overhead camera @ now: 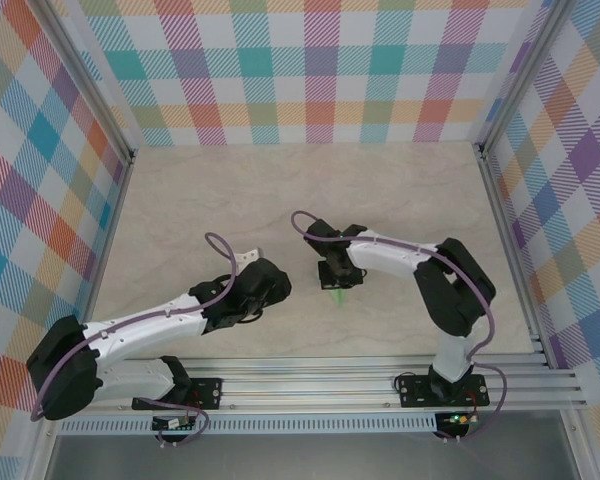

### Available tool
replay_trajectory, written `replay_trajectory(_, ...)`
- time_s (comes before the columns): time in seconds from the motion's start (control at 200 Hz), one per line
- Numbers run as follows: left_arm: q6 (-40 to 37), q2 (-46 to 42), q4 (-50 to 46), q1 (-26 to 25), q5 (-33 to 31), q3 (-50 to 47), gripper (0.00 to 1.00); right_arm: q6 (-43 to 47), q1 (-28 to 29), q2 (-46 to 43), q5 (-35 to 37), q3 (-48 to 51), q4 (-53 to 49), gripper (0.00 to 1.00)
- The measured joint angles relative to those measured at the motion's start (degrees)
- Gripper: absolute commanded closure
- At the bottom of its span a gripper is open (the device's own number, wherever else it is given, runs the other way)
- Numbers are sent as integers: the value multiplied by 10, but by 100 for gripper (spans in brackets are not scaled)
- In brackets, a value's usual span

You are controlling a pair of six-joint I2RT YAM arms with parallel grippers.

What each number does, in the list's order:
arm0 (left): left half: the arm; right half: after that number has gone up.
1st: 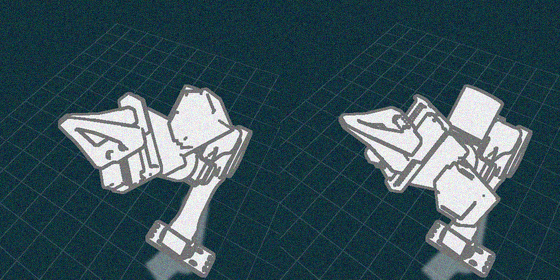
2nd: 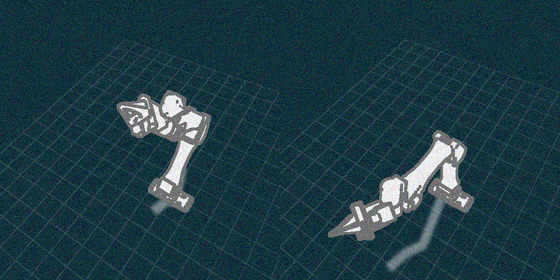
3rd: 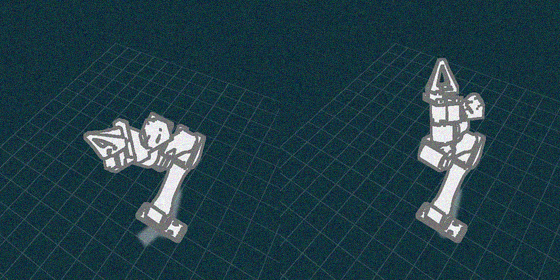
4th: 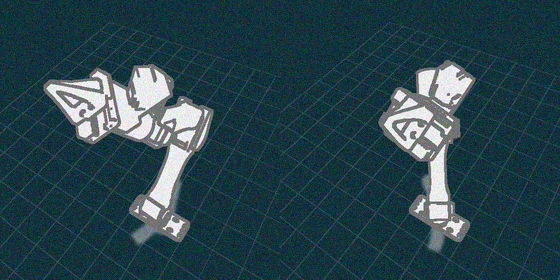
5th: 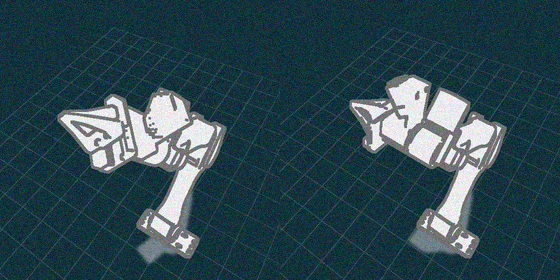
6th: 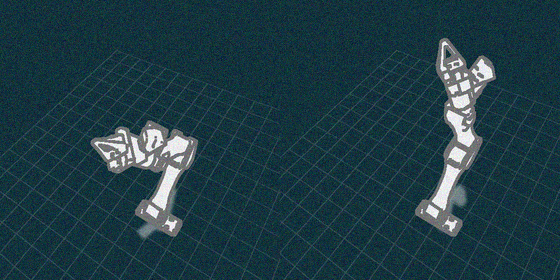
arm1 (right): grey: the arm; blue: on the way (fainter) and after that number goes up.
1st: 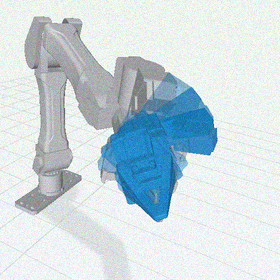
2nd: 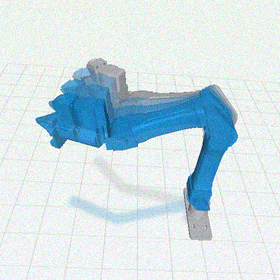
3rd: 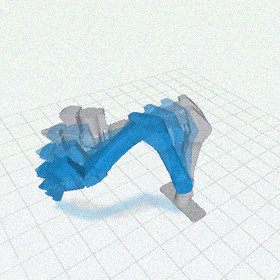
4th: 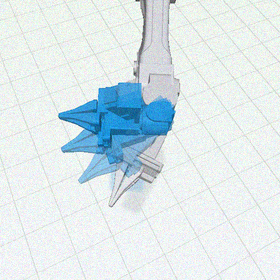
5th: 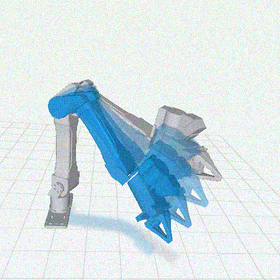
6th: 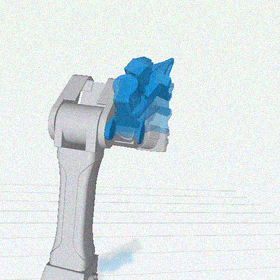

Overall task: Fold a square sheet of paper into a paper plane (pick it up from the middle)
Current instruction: Move a paper plane to the center of the table.

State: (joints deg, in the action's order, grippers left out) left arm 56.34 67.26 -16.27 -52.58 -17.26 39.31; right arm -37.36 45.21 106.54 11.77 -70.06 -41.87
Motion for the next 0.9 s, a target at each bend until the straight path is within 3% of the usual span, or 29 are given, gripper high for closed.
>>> replay_trajectory(0.32,8,-35,-17,9,0,-26,49,-27,10,32,10,-16,-6,81)
replay_trajectory(0.71,11,-38,-17,14,0,-28,49,-27,9,32,0,-15,0,90)
replay_trajectory(0.9,11,-38,-17,14,0,-28,49,-24,9,27,-3,-13,2,76)
